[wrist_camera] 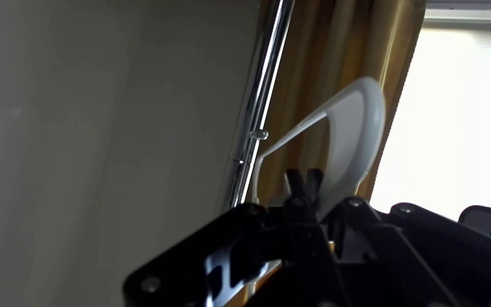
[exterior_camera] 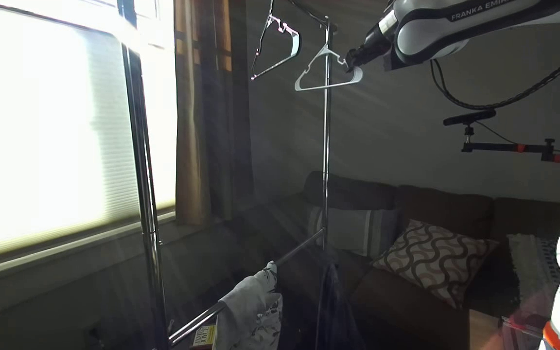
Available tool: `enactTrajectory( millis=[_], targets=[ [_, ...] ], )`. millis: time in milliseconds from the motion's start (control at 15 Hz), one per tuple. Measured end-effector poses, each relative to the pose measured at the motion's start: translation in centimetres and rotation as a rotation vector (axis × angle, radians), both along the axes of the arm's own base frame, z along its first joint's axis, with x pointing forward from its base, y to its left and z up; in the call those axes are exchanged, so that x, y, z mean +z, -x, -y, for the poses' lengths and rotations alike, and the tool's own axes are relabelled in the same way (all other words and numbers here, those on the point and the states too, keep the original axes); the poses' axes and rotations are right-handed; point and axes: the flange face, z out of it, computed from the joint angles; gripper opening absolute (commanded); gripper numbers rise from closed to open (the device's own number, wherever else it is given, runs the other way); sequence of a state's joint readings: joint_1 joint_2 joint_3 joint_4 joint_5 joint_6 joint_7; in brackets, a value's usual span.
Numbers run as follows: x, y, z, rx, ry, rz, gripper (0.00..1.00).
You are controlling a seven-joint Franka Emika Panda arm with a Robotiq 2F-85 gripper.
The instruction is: Move one coat hanger to the bottom rod
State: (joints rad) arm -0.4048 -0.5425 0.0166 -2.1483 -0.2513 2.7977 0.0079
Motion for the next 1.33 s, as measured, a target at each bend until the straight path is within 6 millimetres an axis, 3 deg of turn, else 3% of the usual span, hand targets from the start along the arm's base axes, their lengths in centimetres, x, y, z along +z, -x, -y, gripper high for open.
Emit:
enactTrajectory(
  millis=[333,600,800,1000,1333],
  targets=[
    [0.7,0.3,-0.3,-0.001,-0.003,0.023,0.02],
    [3.0,1.5,-1.6,0.02,0.001,0.119,0.02],
    [3.3,2.3,-2.5,0.063,0.004,0.144,0.02],
    [1.0,2.9,-2.9,0.132,0.036,0.108,0.02],
    [-3.7,4.8,-1.7,0.156,0.038,0.153,0.02]
  ],
)
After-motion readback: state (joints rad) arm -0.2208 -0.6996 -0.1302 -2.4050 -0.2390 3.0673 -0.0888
